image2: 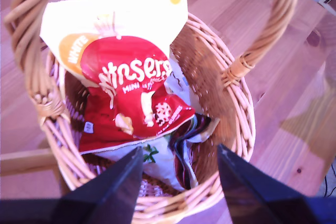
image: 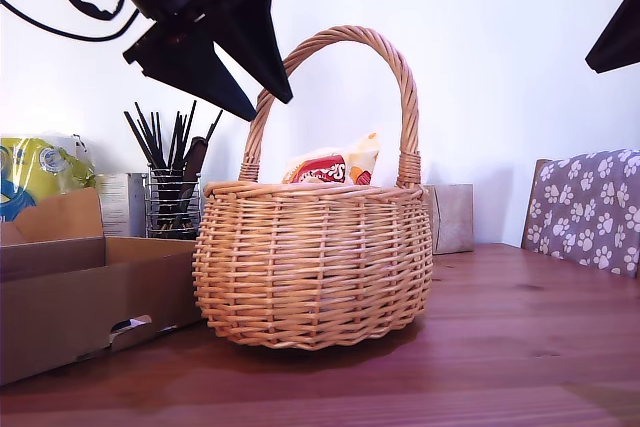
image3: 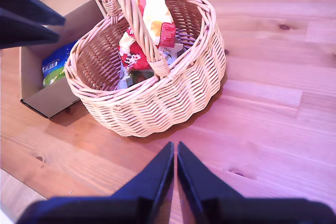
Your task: Move the bags of Easter eggs from the cardboard box on the left into the woven basket on the right side.
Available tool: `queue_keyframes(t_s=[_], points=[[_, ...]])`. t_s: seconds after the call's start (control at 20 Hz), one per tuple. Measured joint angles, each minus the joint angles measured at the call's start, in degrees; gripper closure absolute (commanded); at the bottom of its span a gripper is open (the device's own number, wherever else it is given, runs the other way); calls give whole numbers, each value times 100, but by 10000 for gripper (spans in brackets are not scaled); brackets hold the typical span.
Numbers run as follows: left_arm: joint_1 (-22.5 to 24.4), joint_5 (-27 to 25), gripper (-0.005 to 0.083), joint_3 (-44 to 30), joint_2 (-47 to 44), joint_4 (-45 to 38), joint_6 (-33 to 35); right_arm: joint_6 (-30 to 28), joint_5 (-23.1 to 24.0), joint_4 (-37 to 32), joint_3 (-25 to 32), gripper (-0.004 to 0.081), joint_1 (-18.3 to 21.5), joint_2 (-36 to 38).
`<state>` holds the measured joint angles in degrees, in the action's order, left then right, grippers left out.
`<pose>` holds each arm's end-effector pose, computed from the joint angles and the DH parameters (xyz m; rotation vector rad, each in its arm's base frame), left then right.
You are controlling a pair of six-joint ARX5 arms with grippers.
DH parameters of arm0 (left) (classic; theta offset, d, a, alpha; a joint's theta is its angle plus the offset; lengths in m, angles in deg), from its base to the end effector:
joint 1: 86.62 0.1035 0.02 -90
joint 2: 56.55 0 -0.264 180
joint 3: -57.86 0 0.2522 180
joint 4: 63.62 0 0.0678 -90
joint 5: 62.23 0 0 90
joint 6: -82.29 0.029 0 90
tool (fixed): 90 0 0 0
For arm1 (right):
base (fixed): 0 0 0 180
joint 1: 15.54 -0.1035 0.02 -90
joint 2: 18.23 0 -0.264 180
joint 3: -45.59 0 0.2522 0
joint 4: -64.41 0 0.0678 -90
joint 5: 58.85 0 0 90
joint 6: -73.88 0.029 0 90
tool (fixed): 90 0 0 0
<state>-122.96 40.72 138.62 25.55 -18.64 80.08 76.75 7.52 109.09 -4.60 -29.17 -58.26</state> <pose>0.2396 -0.1843 0.2896 0.1346 0.8305 -0.7955 0.1371 0.0452 0.2643 0.1003 0.6264 0.6150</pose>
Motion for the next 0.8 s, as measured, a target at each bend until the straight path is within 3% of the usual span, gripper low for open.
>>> queue_keyframes(t_s=[0.3, 0.45, 0.6, 0.65, 0.8], points=[[256, 7, 405, -1078, -1025, -409, 238, 0, 0, -2, 0, 782, 0, 0], [774, 59, 404, -1851, -1648, -450, 723, 0, 0, -22, 0, 782, 0, 0], [1591, 330, 397, -2490, -2308, -350, 1097, 0, 0, -28, 0, 782, 0, 0], [1847, 424, 375, -2546, -2481, -302, 1196, 0, 0, -28, 0, 782, 0, 0], [2424, 186, 55, -2529, -2732, -514, 1294, 0, 0, -28, 0, 782, 0, 0]])
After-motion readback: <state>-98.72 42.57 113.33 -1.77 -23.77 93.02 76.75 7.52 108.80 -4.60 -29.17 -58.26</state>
